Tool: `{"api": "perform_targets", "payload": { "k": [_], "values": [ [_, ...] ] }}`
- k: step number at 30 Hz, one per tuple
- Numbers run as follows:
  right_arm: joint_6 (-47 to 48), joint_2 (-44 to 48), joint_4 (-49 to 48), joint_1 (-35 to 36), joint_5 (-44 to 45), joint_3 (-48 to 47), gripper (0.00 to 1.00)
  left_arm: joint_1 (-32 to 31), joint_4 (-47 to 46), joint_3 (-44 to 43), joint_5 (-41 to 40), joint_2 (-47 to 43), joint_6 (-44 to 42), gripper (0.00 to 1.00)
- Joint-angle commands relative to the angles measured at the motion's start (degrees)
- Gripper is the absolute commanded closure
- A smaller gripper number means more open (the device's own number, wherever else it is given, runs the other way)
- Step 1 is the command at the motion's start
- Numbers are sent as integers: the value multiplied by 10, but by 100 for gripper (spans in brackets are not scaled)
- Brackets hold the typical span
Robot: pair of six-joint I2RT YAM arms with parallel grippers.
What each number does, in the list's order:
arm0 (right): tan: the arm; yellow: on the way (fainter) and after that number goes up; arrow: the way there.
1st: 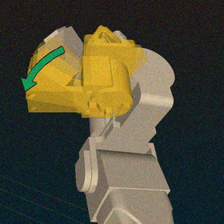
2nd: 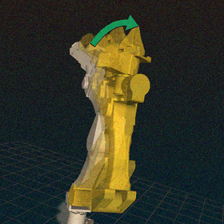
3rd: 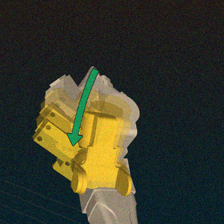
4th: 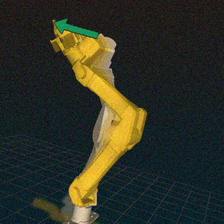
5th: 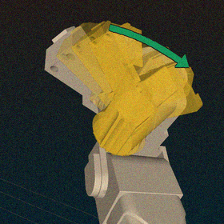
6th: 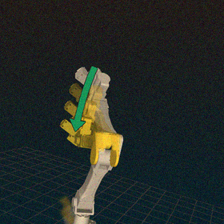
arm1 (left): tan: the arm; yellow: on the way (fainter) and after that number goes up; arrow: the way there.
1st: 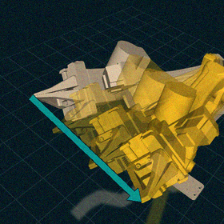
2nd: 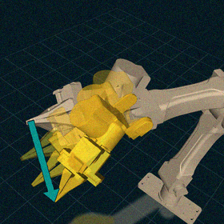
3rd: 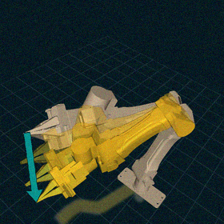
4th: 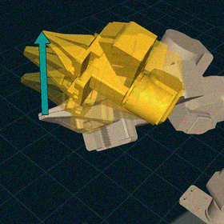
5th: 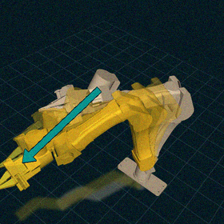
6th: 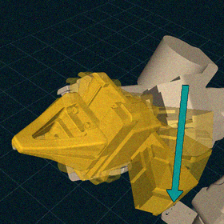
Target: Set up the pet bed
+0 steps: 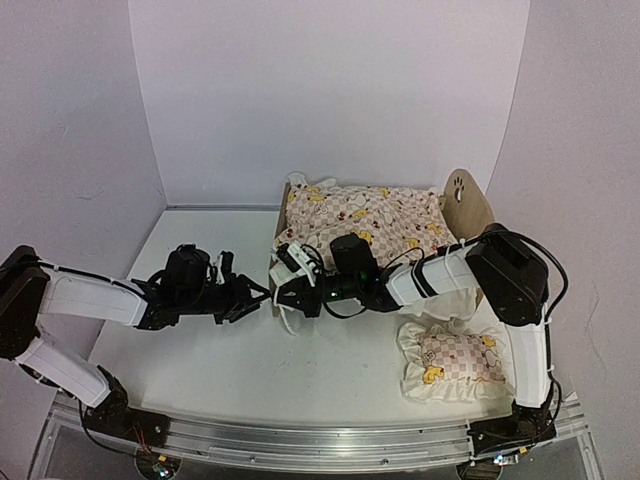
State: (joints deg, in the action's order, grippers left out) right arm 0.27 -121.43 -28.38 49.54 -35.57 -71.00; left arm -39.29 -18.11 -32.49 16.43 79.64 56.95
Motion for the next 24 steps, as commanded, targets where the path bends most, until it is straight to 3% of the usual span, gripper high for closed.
{"api": "perform_targets", "payload": {
  "k": [1, 4, 12, 21, 24],
  "values": [
    [16, 4, -7, -9, 7, -26, 100, 0, -125, 8, 41, 13, 127, 56],
    [16, 8, -7, -9, 9, -25, 100, 1, -144, 3, 51, 40, 159, 64],
    [9, 11, -15, -9, 6, -23, 100, 1, -252, 24, 49, 98, 265, 69],
    [-47, 29, -50, 1, 37, 0, 100, 1, -345, 66, 42, 113, 311, 100],
    [-98, 46, -39, 6, 82, 9, 82, 1, -367, 79, 39, 114, 310, 100]
  ]
}}
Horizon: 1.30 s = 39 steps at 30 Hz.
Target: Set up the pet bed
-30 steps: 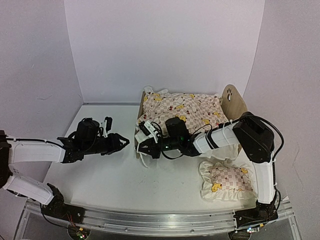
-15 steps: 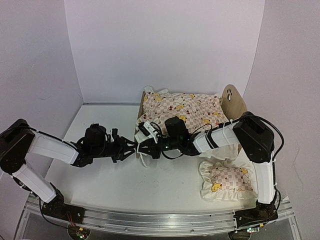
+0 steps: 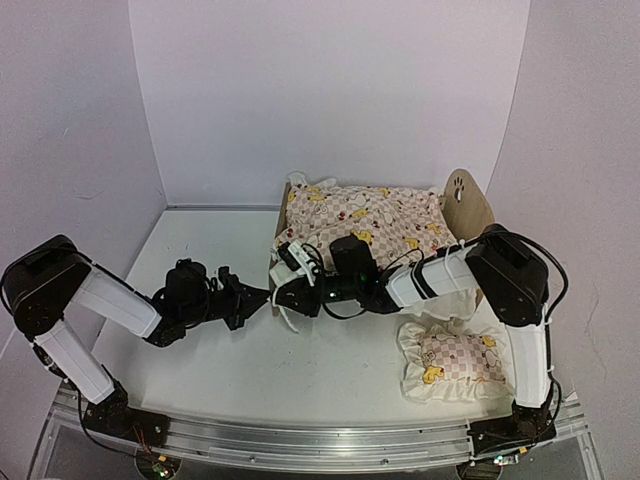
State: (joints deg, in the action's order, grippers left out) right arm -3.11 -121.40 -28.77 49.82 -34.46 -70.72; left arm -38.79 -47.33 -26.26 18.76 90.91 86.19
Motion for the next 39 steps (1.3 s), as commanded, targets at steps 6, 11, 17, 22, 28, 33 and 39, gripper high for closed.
{"api": "perform_targets", "payload": {
  "k": [6, 11, 17, 22, 28, 33, 39],
  "values": [
    [-171, 127, 38, 22, 123, 96, 56, -4, -98, 23, 17, 9, 16, 100],
    [-211, 122, 6, 37, 123, 125, 42, -4, -111, 24, 24, 21, 16, 100],
    [-210, 68, -33, 51, 183, 102, 37, -4, -125, 29, 18, 23, 17, 100],
    [-216, 21, -96, 59, 225, 77, 36, -4, -131, 31, 17, 22, 19, 100],
    [-244, -26, -184, 72, 228, 62, 50, -3, -136, 35, 11, 15, 17, 100],
    [-283, -35, -231, 73, 215, 77, 80, -3, -139, 37, 5, 7, 14, 100],
    [-304, -12, -235, 76, 248, 135, 100, 11, -118, 0, -18, -72, -102, 100]
  ]
}}
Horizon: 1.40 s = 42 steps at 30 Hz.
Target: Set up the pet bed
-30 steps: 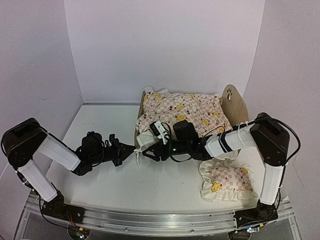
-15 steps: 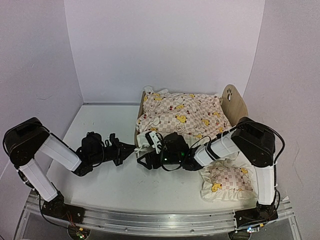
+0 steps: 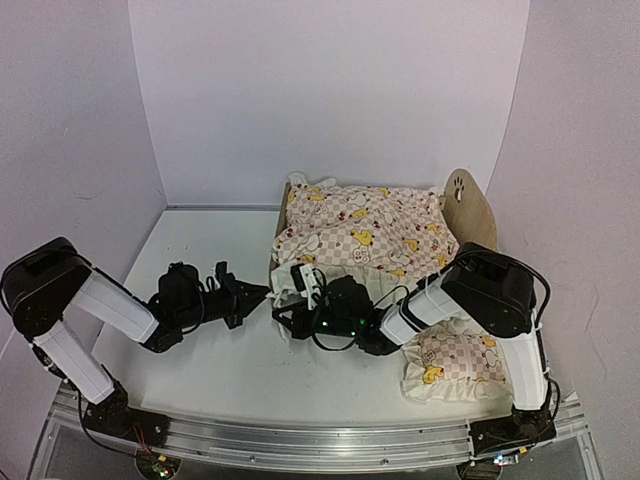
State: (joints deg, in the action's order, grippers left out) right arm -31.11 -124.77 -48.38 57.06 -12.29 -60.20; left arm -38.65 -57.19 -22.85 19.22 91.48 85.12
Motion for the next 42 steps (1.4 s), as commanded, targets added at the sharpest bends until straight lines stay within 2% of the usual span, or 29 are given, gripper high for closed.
{"api": "perform_targets", "payload": {
  "k": [1, 3, 11, 16, 20, 25, 26, 27, 28, 32, 34, 35, 37, 39, 42],
  "values": [
    [-24, 22, -36, 3, 31, 33, 100, 12, 20, -54, -31, -95, -124, 100],
    [-22, 20, -23, 3, 40, 29, 100, 18, 78, -98, -42, -111, -185, 100],
    [-27, 31, 57, 3, 121, 18, 100, 71, 161, -218, -59, -102, -331, 100],
    [-22, 23, 85, 3, 145, 14, 100, 84, 243, -264, -150, -138, -453, 100],
    [-12, 21, 89, 3, 140, 14, 100, 86, 281, -222, -165, -191, -464, 100],
    [17, 48, 119, 8, 85, 9, 100, 84, 286, -82, -111, -259, -403, 100],
    [22, 61, 131, 12, 72, 12, 94, 83, 287, -56, -98, -266, -390, 100],
    [26, 72, 150, 20, 57, 14, 83, 83, 286, -30, -92, -270, -381, 100],
    [31, 87, 177, 23, 36, 15, 78, 82, 287, -3, -91, -272, -378, 99],
    [44, 211, 238, 45, 64, 113, 58, 82, 301, 63, -105, -273, -389, 67],
    [54, 289, 300, 44, 102, 153, 46, 81, 338, 65, -122, -288, -405, 35],
    [69, 324, 360, 42, 140, 155, 42, 81, 351, 65, -130, -301, -413, 30],
    [94, 376, 480, 31, 200, 142, 35, 70, 367, 66, -155, -329, -421, 25],
    [96, 403, 578, -6, 227, 125, 33, 27, 366, 58, -181, -349, -437, 22],
    [101, 453, 622, -65, 215, 133, 32, -52, 353, -2, -196, -312, -482, 18]
  ]
}}
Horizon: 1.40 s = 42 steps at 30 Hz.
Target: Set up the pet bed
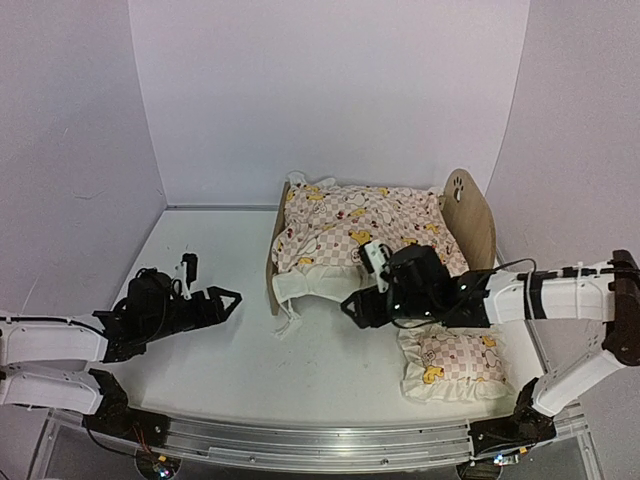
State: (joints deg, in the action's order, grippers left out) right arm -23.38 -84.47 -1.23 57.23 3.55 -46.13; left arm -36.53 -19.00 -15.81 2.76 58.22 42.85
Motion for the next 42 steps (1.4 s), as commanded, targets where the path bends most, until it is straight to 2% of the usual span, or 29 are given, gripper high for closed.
{"api": "perform_targets", "payload": {
  "k": [1, 3, 11, 14, 20, 23, 24, 25, 28, 30, 35, 36, 42],
  "values": [
    [27, 70, 151, -72, 60, -3, 30, -81, -39, -90, 1, 46, -62, 18],
    [26, 91, 158, -93, 63, -3, 26, -85, -66, -115, 44, 92, -66, 17],
    [13, 84, 256, -166, 115, -40, 14, -86, -153, -170, 85, 229, -60, 19],
    [0, 65, 272, -169, 110, -52, 15, -87, -159, -190, 84, 261, -52, 27],
    [-46, 30, 243, -168, 68, -57, 22, -86, -166, -205, 81, 280, -54, 45],
    [-68, 15, 232, -168, 96, -55, 25, -86, -165, -213, 77, 291, -53, 60],
    [-75, 14, 220, -168, 107, -51, 27, -86, -165, -215, 74, 293, -52, 68],
    [-80, 14, 213, -168, 118, -46, 31, -86, -165, -215, 69, 295, -52, 71],
    [-95, 16, 206, -168, 171, -38, 52, -85, -153, -206, 40, 292, -54, 89],
    [-98, 26, 206, -169, 208, -31, 63, -83, -133, -198, 14, 282, -63, 99],
    [-84, 40, 205, -178, 264, -7, 97, -72, -76, -187, -58, 263, -90, 100],
    [-82, 41, 205, -185, 265, -1, 100, -68, -69, -187, -64, 263, -92, 100],
    [-68, 76, 210, -245, 271, 42, 100, -59, -39, -179, -60, 277, -94, 100]
  ]
}}
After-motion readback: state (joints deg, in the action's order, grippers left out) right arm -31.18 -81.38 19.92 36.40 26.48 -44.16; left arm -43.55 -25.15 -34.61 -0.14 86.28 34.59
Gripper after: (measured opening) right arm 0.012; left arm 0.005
